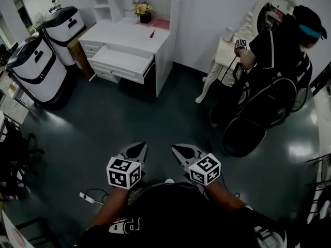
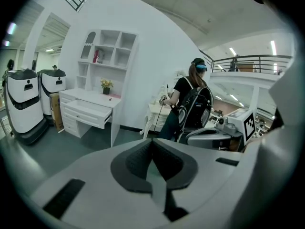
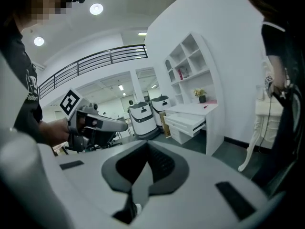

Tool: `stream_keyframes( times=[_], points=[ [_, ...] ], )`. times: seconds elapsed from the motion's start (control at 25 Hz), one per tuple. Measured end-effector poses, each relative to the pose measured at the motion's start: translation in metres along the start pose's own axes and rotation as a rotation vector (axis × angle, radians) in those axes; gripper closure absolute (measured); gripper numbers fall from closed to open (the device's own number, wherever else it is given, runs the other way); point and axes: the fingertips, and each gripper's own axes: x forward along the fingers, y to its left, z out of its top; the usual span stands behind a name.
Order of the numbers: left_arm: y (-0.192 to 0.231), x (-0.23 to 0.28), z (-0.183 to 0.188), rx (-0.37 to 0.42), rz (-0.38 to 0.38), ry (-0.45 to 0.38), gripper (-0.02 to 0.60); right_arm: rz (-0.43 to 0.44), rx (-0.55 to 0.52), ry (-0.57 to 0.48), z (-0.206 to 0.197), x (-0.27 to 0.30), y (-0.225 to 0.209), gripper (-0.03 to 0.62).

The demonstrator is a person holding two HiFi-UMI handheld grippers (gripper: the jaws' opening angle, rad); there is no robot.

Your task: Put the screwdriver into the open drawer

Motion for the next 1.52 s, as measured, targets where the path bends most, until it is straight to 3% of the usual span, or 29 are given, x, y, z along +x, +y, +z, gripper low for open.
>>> stream_keyframes(
  times=[0.4,0.84,1.52],
  points=[
    [-0.014,0.014,-0.013,-0.013,0.032,0.039,0.566,0.028,0.003,0.006,-0.008,-0.01,-0.015,0.585],
    [0.008,0.051,-0.002,-0.006,-0.004,0.063,0.566,-0.004,0.029,0.005,-0.003,0.018,-0.047,0.585],
    [0.131,0.114,0.074,-0.013,-0.049,0.069,0.566,-0.059,0.03,0.029,0.062,0.139,-0.106,0.585]
  ],
)
